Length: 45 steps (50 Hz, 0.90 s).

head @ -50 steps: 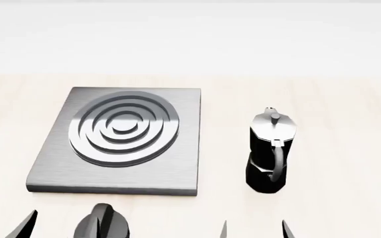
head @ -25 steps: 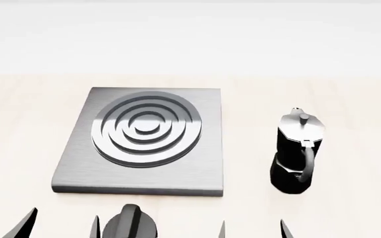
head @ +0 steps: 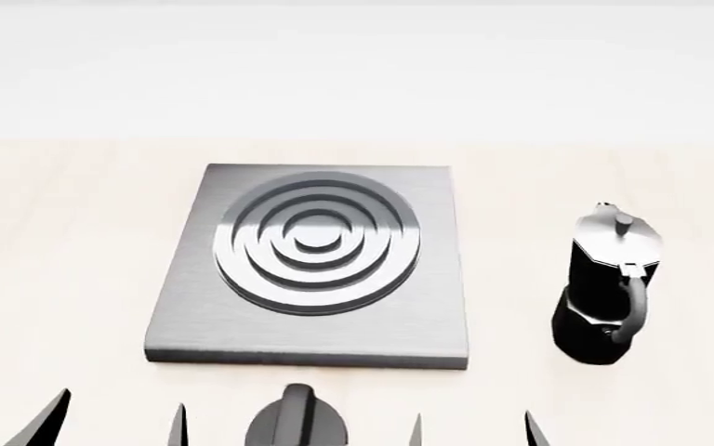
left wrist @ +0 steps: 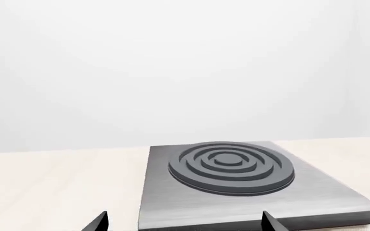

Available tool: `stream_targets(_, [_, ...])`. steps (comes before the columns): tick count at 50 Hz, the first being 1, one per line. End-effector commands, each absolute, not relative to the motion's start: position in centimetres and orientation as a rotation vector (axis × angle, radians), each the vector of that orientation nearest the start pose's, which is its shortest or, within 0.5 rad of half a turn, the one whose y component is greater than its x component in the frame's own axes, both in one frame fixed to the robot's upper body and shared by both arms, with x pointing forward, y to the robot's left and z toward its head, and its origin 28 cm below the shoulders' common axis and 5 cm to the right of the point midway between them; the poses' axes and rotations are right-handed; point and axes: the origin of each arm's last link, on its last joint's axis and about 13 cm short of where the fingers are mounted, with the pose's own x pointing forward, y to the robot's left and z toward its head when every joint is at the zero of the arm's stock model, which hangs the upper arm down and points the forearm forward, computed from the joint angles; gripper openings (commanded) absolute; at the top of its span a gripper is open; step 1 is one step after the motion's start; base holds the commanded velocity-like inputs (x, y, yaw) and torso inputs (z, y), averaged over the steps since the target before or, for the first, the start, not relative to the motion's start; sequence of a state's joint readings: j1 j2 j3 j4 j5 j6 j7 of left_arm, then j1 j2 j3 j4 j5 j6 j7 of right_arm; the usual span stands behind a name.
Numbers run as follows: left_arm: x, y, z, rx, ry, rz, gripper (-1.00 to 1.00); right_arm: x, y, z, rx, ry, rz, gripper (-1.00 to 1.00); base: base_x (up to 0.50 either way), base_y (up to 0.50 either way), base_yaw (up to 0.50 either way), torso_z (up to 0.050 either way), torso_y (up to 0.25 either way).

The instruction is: Put the moka pot on the stove.

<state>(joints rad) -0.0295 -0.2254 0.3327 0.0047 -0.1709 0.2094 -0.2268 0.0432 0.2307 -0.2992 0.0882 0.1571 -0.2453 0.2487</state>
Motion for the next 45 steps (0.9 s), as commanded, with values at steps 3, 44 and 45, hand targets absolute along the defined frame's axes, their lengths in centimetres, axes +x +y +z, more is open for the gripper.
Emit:
stream_targets(3, [21.05, 19.25, 2.37, 0.003, -0.173, -0.105, 1.00, 21.34, -9.67, 1.27, -0.039, -0.149, 0.032, 1.00, 0.00, 0.14, 0.00, 0.000, 0.000])
stream_targets(44, [20.99, 19.26, 2.38, 0.004, -0.172, -0.105, 1.00, 21.33, -9.67, 1.27, -0.039, -0.143, 0.040, 1.00, 0.00, 0.05, 0.00, 0.000, 0.000])
stream_targets(45, [20.99, 19.26, 2.38, 0.004, -0.171, -0.105, 1.00, 21.33, -9.68, 1.27, -0.043, -0.143, 0.039, 1.00, 0.00, 0.09, 0.00, 0.000, 0.000])
